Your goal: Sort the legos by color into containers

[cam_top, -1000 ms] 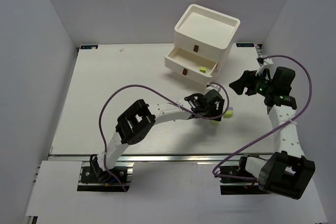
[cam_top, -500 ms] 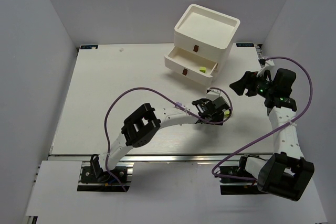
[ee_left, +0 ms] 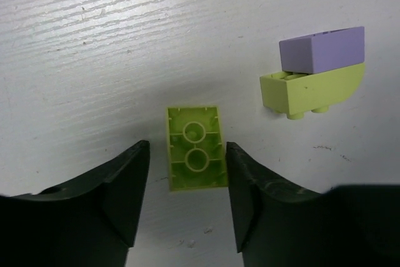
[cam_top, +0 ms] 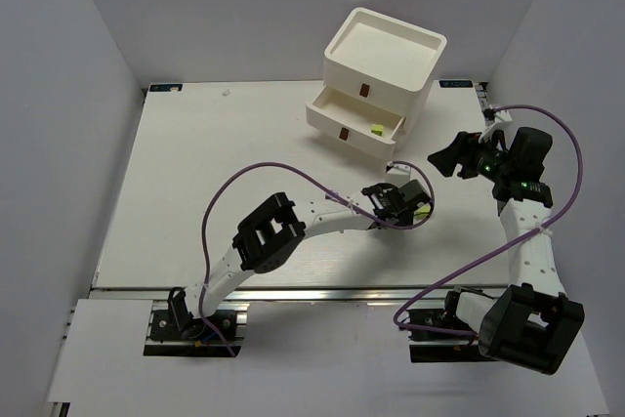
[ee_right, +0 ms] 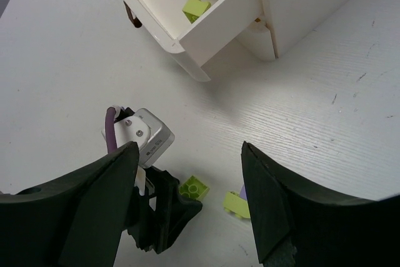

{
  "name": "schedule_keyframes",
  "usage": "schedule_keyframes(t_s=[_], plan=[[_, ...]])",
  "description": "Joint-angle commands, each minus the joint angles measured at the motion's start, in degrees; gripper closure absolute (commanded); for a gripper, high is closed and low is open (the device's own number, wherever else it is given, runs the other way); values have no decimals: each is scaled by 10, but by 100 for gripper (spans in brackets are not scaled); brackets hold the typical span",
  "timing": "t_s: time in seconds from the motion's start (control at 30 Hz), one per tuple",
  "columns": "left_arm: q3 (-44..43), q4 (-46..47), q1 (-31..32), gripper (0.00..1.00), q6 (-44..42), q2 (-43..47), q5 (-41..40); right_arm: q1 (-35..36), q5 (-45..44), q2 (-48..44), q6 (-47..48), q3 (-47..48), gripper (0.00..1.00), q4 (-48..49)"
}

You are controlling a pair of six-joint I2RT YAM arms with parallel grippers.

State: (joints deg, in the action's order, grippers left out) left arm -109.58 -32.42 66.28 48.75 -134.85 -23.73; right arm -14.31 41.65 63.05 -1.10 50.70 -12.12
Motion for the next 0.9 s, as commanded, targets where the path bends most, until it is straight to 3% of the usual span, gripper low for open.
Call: schedule_keyframes(t_s=[0.0,0.03,0.1,0.13,0.27,0.33,0.43,0.47,0.53,0.73,0.87], plan=[[-10,2,3,40,-1,-2,-11,-5,13,-13,0,-8,28,22],[-6,3,3,50,-1,1,-11,-5,13,-13,0,-7,29,22],[21,17,3,61,-2,17,-10,-5,15,-13,1,-9,29,23],[31,23,3,72,-3,26,-11,-5,17,-14,1,-10,30,23],[98,64,3,91,-30,81,-11,-6,22,-17,3,-11,32,25],[148,108,-3,93,-68,131,10,-6,36,-20,8,-13,38,25],[244,181,-15,97,-146,223,83,-7,51,-24,8,-17,62,31],[257,198,-23,99,-162,241,70,-6,60,-25,25,-17,83,32],[243,175,-32,100,-173,277,40,-6,63,-26,29,-18,100,32],[170,120,-91,100,-205,296,-11,-6,63,-28,31,-22,100,31],[56,93,-131,99,-210,245,-24,-5,64,-29,28,-27,100,37]])
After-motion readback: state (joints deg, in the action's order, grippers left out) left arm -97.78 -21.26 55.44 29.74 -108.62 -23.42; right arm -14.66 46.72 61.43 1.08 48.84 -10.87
